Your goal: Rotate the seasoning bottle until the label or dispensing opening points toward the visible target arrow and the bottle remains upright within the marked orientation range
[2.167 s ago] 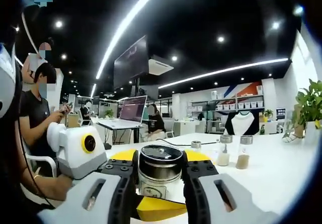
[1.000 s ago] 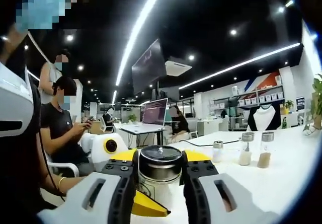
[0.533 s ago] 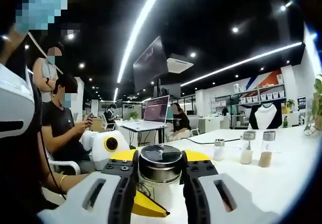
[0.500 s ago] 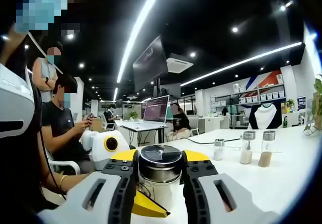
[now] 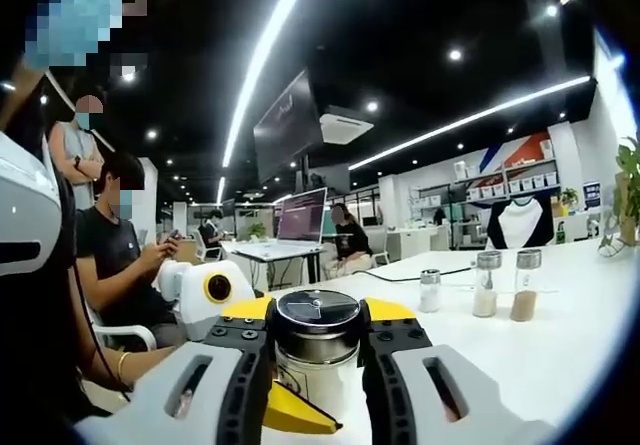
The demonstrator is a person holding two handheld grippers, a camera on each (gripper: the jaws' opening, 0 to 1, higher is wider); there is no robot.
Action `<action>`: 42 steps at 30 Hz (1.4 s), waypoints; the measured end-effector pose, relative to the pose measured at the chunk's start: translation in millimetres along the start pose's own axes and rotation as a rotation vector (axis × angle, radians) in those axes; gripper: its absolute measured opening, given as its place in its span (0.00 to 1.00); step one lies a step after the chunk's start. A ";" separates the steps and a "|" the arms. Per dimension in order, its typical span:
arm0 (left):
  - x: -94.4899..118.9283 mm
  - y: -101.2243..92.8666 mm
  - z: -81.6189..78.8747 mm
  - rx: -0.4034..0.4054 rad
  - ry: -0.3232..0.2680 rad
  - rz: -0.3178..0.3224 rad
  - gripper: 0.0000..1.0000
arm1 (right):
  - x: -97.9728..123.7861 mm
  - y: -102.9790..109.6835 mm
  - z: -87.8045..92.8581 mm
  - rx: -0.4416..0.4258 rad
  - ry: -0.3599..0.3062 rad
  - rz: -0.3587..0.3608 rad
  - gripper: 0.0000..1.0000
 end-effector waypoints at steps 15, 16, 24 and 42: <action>-7.5 11.5 10.2 -0.006 0.093 -0.106 0.40 | -5.5 -8.1 13.9 0.025 0.049 0.069 0.30; -8.3 12.3 10.8 -0.006 0.100 -0.114 0.40 | -5.7 -9.0 14.7 0.023 0.051 0.076 0.30; -11.9 19.0 12.9 0.006 0.112 -0.220 0.41 | -7.3 -17.4 17.8 0.024 0.065 0.128 0.30; -14.9 26.4 13.9 -0.096 0.182 -0.400 0.45 | -21.4 -29.9 14.7 0.042 0.071 0.266 0.30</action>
Point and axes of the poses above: the point that each gripper's makers call its tool centre point, and the gripper's own axes: x roughly backward along the fingers, y roughly to its left, z roughly out of its underside, the point moved 7 cm from there along x, roughly backward along the fingers, and after that the axes turned 10 degrees about x, right-handed, at the moved point
